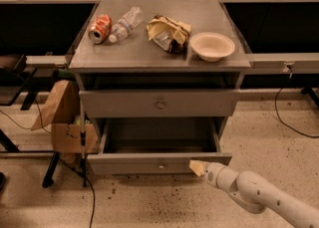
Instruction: Close middle drawer
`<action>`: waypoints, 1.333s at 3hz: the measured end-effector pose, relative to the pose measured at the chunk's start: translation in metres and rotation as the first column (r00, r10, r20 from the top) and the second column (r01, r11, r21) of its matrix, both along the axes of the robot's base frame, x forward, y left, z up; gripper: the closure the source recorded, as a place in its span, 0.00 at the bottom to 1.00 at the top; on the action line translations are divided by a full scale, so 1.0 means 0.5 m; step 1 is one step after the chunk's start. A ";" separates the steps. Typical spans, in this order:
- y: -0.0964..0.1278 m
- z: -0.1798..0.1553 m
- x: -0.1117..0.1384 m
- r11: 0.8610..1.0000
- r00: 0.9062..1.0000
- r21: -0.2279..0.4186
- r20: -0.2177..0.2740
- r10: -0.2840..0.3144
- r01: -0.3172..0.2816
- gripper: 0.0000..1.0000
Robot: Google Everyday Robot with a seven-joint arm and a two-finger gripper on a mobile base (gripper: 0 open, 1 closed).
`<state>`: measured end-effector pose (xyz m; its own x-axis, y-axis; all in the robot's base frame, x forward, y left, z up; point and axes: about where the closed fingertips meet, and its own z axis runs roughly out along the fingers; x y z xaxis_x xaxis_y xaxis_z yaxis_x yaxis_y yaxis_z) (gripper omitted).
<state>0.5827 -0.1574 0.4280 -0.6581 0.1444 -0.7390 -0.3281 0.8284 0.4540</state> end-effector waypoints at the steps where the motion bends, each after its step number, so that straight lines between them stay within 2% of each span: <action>1: -0.006 0.001 0.006 1.000 1.000 -0.005 0.003 -0.010 0.010 1.00; 2: -0.024 0.001 0.016 0.999 0.999 -0.006 -0.006 -0.046 0.046 1.00; 4: -0.029 0.004 0.019 0.998 0.998 -0.015 0.003 -0.055 0.055 1.00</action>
Offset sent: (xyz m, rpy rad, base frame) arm 0.2578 -0.0932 0.0403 -0.1689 -0.1296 -0.3742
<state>0.5923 -0.1720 0.4301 -0.6479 0.1692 -0.7427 -0.2829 0.8518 0.4409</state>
